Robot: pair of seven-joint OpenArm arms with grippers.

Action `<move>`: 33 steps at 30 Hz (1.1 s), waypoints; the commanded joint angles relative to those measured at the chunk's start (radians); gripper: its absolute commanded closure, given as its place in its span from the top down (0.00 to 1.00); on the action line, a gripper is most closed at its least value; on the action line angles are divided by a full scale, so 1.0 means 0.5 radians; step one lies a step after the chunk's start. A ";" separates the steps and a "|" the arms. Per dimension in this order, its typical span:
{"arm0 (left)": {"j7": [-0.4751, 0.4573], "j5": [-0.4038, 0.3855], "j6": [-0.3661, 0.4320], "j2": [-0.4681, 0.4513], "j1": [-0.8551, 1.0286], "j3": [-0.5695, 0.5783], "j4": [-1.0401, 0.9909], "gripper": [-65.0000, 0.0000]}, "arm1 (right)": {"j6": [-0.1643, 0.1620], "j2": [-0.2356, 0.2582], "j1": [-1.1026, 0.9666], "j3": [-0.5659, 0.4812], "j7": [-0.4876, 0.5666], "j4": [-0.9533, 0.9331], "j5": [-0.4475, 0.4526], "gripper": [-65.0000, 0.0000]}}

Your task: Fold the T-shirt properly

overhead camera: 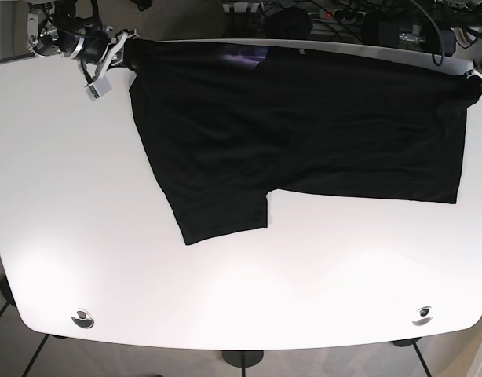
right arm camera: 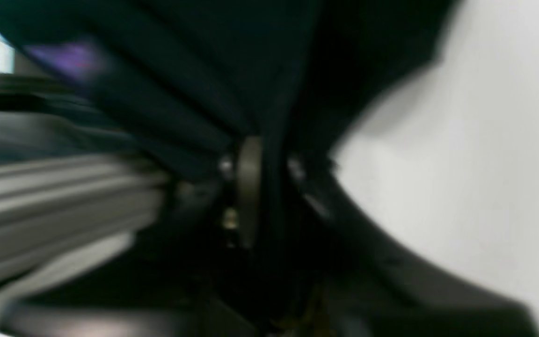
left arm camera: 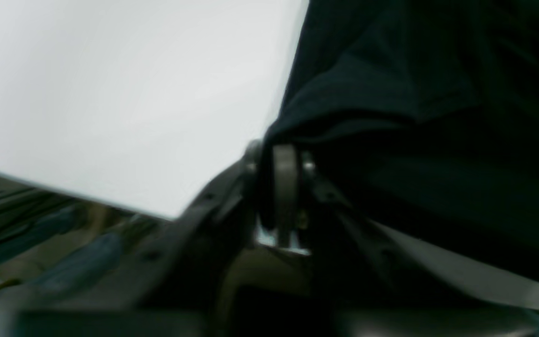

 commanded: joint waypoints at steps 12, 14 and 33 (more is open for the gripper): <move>-0.041 -0.382 0.004 -0.070 0.245 0.005 0.484 0.63 | 0.015 -0.008 0.010 0.018 0.017 0.377 0.026 0.71; -0.041 -0.409 0.004 -0.063 0.263 0.155 0.592 0.63 | 0.015 -0.011 0.044 0.015 0.017 0.377 0.026 0.71; -0.047 0.299 0.004 0.075 0.137 0.570 0.690 0.39 | 0.015 -0.113 0.059 0.011 0.017 0.370 0.023 0.65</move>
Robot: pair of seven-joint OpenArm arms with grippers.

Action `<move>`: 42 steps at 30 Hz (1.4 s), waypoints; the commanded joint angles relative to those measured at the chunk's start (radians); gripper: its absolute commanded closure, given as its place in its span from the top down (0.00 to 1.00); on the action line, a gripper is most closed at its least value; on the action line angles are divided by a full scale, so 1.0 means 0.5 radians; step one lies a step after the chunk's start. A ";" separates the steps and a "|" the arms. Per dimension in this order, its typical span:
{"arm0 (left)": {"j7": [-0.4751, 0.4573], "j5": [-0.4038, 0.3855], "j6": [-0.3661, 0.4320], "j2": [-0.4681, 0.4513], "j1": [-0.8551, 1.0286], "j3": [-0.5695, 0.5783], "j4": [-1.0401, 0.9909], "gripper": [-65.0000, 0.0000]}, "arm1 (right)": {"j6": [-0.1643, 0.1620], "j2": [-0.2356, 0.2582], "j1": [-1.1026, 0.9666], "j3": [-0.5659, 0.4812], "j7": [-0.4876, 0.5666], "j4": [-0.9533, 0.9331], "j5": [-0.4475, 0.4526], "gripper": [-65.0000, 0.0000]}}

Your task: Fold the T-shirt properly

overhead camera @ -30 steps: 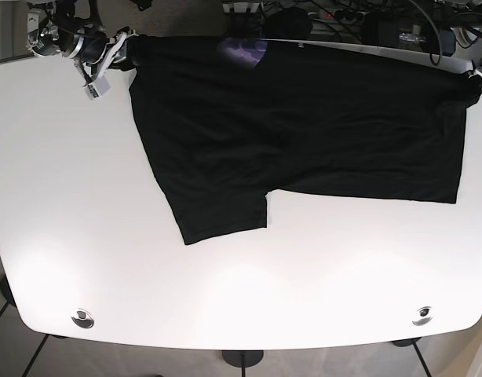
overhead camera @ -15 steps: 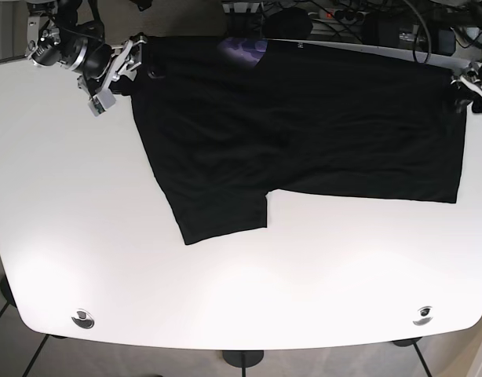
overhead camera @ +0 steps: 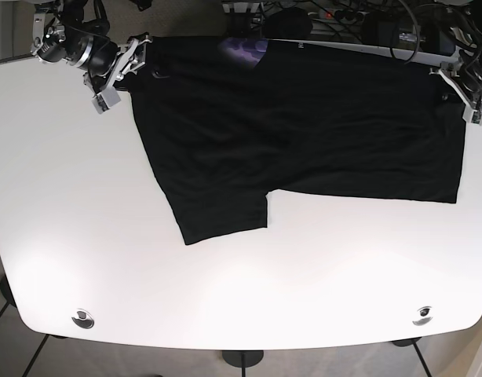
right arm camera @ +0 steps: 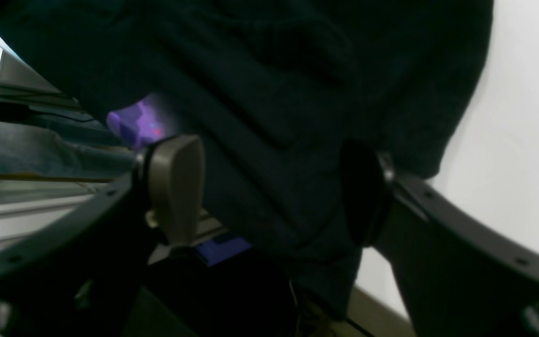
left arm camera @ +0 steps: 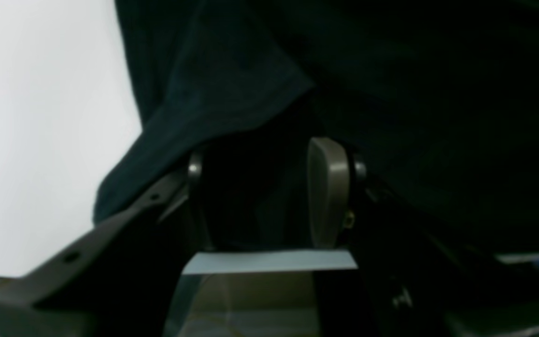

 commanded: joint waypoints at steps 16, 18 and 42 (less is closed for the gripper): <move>-0.026 0.185 0.003 -0.519 -0.660 -0.077 -0.747 0.39 | 0.015 0.019 -0.002 0.018 0.031 0.031 0.049 0.65; -0.026 0.182 0.003 -0.541 -0.675 -0.108 -0.747 0.39 | 0.015 0.019 -0.002 0.018 0.034 0.031 0.049 0.65; -0.121 0.339 0.003 0.061 -0.067 -0.283 0.017 0.38 | -0.006 -0.260 0.409 0.011 0.028 -0.202 -0.458 0.35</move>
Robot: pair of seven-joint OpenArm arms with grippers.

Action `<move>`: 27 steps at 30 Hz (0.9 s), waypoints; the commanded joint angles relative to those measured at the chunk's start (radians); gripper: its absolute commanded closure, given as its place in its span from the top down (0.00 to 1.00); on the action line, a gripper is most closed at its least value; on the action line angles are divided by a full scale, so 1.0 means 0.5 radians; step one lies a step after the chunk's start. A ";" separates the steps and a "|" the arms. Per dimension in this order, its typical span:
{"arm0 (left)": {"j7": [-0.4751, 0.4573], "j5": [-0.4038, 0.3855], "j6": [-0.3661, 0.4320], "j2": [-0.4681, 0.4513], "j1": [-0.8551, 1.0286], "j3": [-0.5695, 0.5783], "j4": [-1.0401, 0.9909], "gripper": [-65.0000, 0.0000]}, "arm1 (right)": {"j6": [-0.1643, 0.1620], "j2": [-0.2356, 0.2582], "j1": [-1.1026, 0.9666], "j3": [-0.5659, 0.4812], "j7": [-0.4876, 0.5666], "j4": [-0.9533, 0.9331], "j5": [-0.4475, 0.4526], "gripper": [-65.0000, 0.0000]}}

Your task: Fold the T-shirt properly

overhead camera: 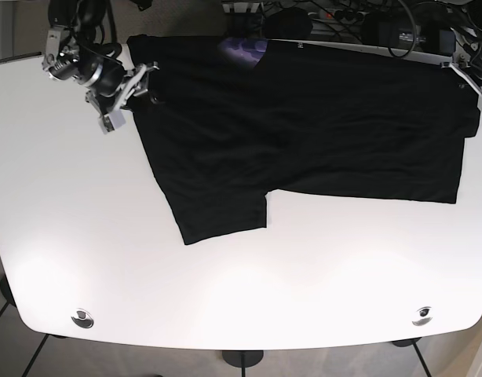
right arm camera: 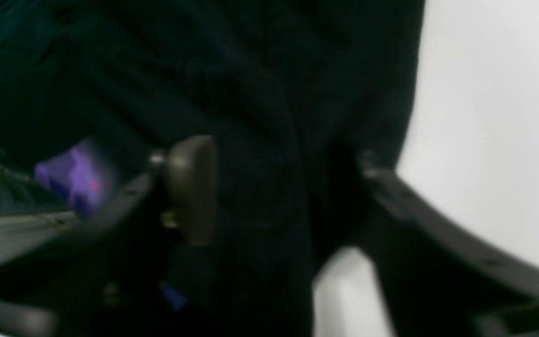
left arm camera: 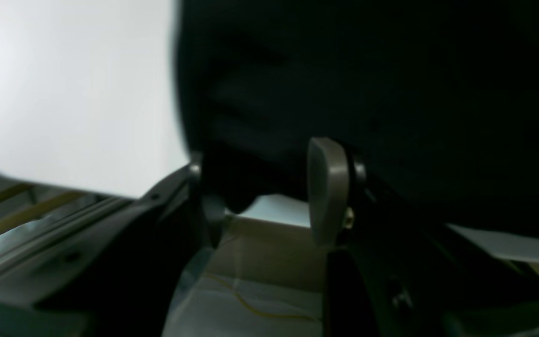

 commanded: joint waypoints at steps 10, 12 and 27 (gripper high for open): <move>-0.040 -0.017 0.000 -0.052 -0.057 -0.021 0.120 0.38 | 0.020 -0.006 0.293 -0.069 0.070 -0.406 -0.464 0.21; -0.040 -0.017 0.000 -0.052 -0.057 -0.021 0.120 0.38 | 0.023 0.028 0.345 -0.066 0.119 -0.473 -0.553 0.21; -0.040 -0.008 0.000 -0.049 -0.207 0.074 0.117 0.38 | 0.029 0.237 0.477 0.146 0.279 -0.796 -0.627 0.21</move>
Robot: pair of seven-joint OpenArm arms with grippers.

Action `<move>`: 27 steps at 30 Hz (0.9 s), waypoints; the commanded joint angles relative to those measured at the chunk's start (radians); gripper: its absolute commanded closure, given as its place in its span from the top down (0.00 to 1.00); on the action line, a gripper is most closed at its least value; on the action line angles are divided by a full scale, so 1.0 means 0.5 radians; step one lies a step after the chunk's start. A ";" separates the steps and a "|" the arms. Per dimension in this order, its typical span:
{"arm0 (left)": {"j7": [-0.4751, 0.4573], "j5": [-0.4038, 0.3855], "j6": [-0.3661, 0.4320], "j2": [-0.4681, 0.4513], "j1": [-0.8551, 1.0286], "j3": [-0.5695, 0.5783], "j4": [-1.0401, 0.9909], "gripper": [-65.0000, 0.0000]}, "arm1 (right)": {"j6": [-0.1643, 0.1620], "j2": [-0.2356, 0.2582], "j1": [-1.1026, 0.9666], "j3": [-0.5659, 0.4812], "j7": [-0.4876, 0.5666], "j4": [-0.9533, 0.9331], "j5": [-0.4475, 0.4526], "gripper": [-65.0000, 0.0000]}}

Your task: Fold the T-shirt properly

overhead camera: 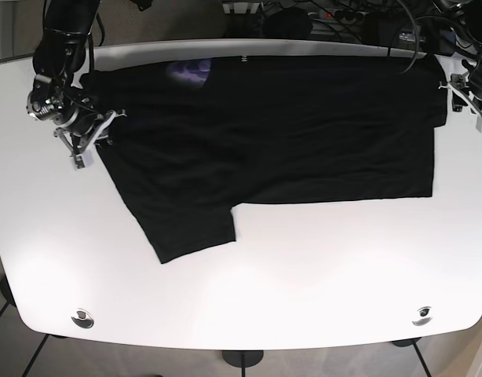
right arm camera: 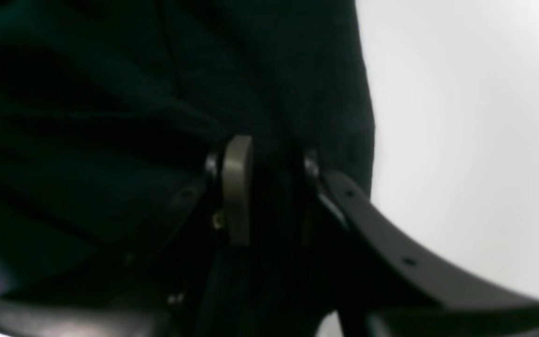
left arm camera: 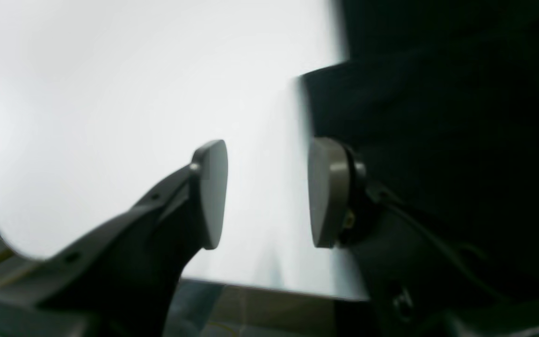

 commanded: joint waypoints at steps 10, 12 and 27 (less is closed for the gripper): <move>-0.031 -0.007 0.003 0.048 -0.501 0.054 0.030 0.39 | 0.046 -0.079 0.183 0.082 -0.111 0.377 0.029 0.44; -0.031 -0.007 0.003 0.048 -0.590 0.109 0.027 0.40 | 0.046 -0.064 0.370 0.002 -0.108 0.189 0.025 0.62; -0.037 -0.019 0.003 0.051 -0.744 0.259 0.030 0.67 | 0.049 -0.033 1.389 -0.170 0.586 -1.425 -0.383 0.66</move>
